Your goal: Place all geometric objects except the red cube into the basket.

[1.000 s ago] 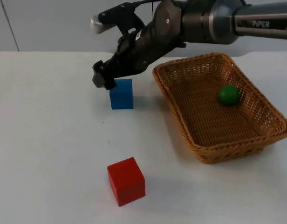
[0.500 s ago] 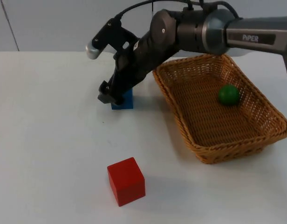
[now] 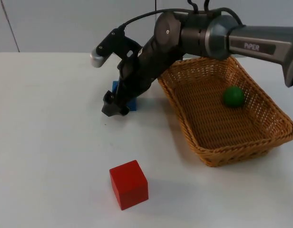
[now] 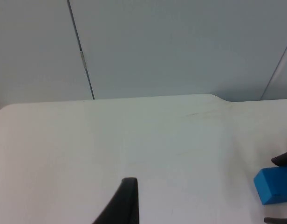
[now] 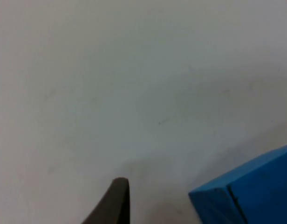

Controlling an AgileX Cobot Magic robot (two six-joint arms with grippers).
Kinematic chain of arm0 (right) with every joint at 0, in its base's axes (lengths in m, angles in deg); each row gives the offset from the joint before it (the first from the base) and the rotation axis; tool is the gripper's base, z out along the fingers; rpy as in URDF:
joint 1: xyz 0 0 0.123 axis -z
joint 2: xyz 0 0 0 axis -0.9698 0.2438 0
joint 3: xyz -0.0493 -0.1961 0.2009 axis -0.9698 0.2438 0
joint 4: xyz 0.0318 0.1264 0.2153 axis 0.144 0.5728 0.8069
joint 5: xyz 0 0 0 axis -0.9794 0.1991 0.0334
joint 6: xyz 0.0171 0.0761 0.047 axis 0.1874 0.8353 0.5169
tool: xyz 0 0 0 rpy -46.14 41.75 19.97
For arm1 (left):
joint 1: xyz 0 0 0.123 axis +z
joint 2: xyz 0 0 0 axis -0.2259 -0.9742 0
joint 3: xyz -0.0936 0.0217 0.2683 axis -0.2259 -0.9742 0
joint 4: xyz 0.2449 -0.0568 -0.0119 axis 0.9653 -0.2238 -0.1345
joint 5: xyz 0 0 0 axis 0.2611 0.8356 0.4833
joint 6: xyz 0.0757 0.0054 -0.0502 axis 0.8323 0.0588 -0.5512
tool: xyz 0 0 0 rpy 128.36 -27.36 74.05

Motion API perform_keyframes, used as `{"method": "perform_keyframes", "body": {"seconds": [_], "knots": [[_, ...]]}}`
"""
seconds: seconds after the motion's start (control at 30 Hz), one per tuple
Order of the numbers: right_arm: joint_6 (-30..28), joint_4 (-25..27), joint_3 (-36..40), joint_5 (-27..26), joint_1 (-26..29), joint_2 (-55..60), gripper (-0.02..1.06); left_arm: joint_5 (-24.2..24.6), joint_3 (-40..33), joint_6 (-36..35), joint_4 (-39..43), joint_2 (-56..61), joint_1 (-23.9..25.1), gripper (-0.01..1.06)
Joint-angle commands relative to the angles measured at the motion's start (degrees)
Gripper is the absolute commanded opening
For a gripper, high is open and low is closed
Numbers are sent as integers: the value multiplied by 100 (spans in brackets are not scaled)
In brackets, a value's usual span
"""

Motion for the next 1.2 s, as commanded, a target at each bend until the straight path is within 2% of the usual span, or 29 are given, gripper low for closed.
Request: {"method": "perform_keyframes", "body": {"seconds": [0.0, 0.1, 0.17, 0.2, 0.23, 0.37, 0.4, 0.5, 0.53, 0.6, 0.73, 1.0, 1.13, 1.17], "knots": [[-93, 49, -25, -62, -14, 16, 105, 9, -11, 21, -61, -2, 10, 105], [-93, 49, -25, -130, -14, 16, 104, -2, -11, 21, -61, -2, 10, 105], [-69, 35, -25, -50, -4, 16, 96, -13, -11, 21, -61, -2, 10, 105], [-36, -24, -25, -50, -4, 31, 88, -13, -11, 21, -61, -2, 10, 105], [-36, -24, -25, -50, -4, 31, 88, -13, -11, 21, -61, -2, 10, 105], [358, -367, -25, -114, -4, 35, 46, -13, -11, 21, -61, -2, 10, 105], [358, -367, -25, -114, -4, 35, 46, -13, -11, 21, -61, -2, 10, 105], [422, -399, -25, -174, -4, 35, 17, -13, -11, 21, -51, -2, 10, 105], [501, -399, -25, -254, -4, 35, 4, -13, -11, 21, -51, -2, 10, 105], [592, -399, -25, -306, -4, 35, 0, -13, -11, 21, -51, -2, 10, 105], [697, -399, -36, -281, -4, -31, 0, -13, -11, 21, -51, -2, 10, 105], [1247, -378, -36, 687, -16, -898, 0, -13, -11, 21, -51, -2, 10, 105], [1921, -404, -36, 1181, -16, -1633, 0, -13, -11, 21, -65, -2, 10, 105], [1921, -404, -36, 1181, -16, -1633, 0, -13, -11, 21, -65, -2, 10, 105]]}}
